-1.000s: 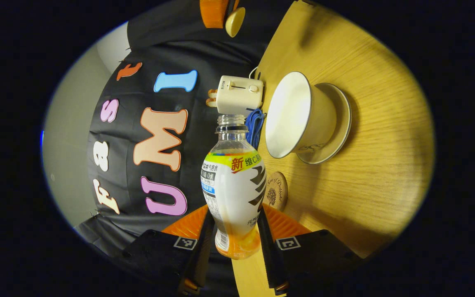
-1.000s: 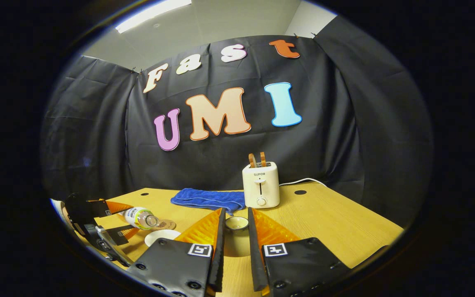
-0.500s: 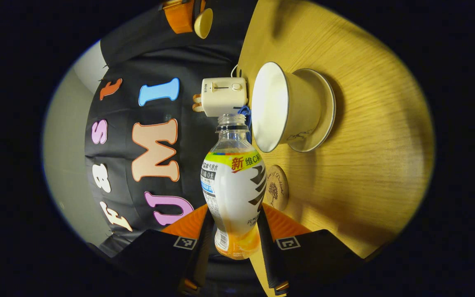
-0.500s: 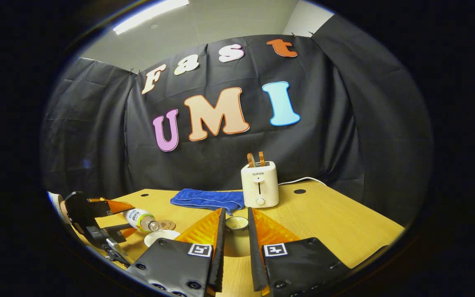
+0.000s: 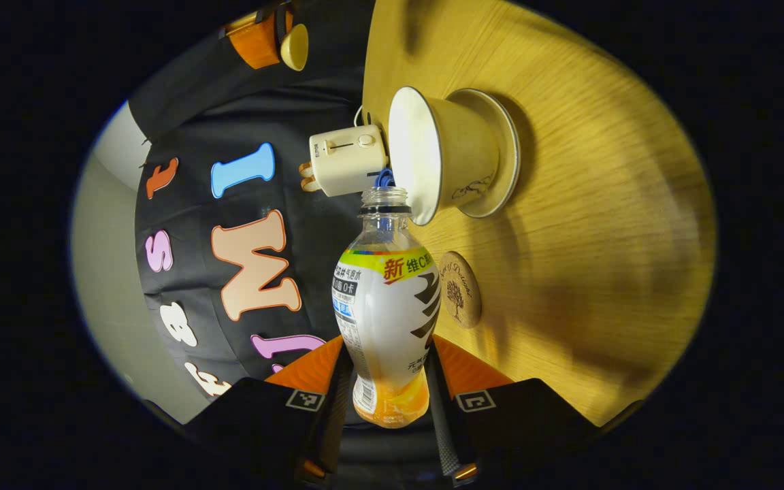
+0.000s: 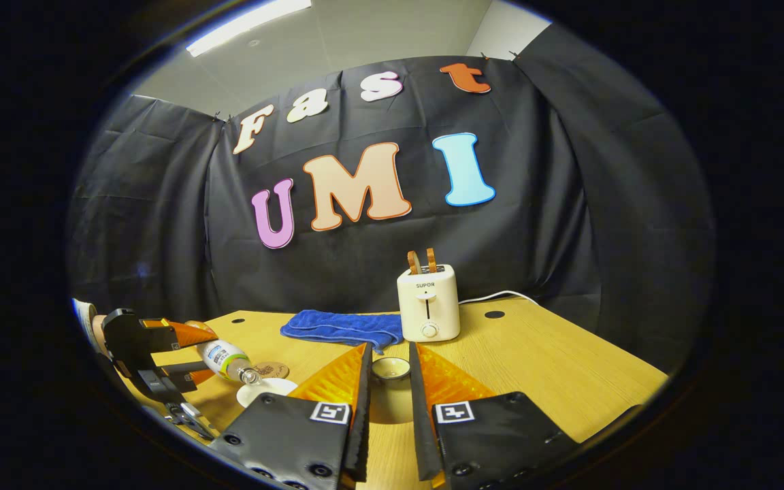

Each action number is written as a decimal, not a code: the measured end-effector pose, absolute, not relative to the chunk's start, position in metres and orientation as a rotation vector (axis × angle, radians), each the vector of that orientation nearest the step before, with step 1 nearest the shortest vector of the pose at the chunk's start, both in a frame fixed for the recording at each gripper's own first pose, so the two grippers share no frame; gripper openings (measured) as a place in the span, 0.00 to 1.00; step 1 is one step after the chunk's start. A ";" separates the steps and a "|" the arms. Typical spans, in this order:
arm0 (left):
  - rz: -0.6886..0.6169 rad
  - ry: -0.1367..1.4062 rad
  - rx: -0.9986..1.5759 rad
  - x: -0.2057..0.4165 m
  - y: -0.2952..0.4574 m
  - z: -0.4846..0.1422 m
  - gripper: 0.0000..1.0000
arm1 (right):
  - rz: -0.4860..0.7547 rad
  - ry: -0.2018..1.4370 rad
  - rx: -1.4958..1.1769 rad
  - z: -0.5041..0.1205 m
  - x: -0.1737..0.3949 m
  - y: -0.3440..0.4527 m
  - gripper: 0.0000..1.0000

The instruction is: Open the teacup lid with one hand, grasp the water bottle and pour water into the teacup with the other hand; after pouring, place the water bottle on the coaster and then close the teacup lid.

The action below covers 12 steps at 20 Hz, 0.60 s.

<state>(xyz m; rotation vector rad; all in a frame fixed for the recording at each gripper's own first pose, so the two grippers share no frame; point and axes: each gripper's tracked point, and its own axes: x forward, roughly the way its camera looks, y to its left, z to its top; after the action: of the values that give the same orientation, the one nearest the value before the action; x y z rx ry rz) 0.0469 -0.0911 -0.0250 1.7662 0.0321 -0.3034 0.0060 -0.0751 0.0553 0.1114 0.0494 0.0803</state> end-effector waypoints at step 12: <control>-0.294 -0.014 1.931 0.048 -0.092 -0.001 0.54 | 0.086 0.054 0.111 0.053 0.006 -0.073 0.31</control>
<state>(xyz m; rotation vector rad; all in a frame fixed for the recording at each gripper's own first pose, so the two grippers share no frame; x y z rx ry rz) 0.0478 -0.0920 -0.0006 1.9307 -0.0140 -0.2940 0.0062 -0.0728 0.0534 0.1111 0.0544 0.0860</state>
